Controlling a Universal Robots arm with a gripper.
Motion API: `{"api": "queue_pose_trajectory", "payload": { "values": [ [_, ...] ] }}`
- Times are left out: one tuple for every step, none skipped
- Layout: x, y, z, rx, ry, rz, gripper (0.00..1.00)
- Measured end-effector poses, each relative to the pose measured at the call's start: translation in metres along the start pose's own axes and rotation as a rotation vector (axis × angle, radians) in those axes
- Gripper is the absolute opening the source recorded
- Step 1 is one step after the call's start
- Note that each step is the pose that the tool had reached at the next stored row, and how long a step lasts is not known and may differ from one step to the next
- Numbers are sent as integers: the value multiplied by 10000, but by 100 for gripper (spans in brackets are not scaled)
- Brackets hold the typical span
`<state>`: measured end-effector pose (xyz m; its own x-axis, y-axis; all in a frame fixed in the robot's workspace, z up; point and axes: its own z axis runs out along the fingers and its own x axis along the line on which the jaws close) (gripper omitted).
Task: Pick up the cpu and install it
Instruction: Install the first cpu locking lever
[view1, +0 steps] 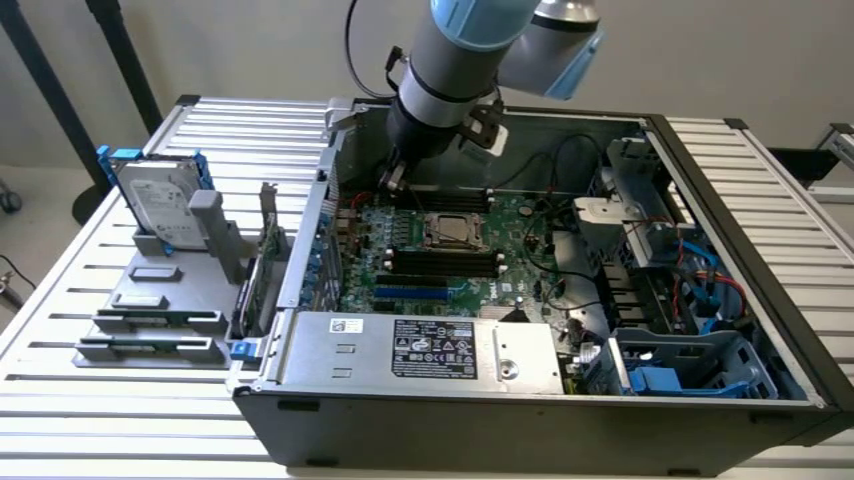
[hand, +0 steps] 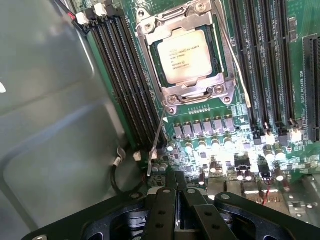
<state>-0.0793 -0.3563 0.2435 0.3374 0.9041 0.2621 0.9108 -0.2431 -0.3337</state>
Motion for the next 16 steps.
{"api": "queue_pose_trajectory", "payload": {
  "values": [
    [-2,-5,1,12,43,29,11],
    [-3,-9,2,17,72,70,11],
    [-4,-12,3,14,96,126,11],
    [-5,-15,3,6,120,191,11],
    [-6,-16,4,-5,147,261,11],
    [-7,-18,5,-19,174,337,11],
    [-7,-20,5,-32,200,410,11],
    [-8,-21,6,-46,229,489,11],
    [-9,-24,6,-59,256,558,11],
    [-10,-26,7,-70,282,622,11],
    [-11,-28,8,-82,309,686,11],
    [-12,-31,8,-94,336,750,11],
    [-13,-34,9,-105,365,810,11],
    [-14,-36,10,-118,395,871,11],
    [-14,-38,10,-133,431,942,11],
    [-15,-40,11,-149,466,1010,11]
  ]
}}
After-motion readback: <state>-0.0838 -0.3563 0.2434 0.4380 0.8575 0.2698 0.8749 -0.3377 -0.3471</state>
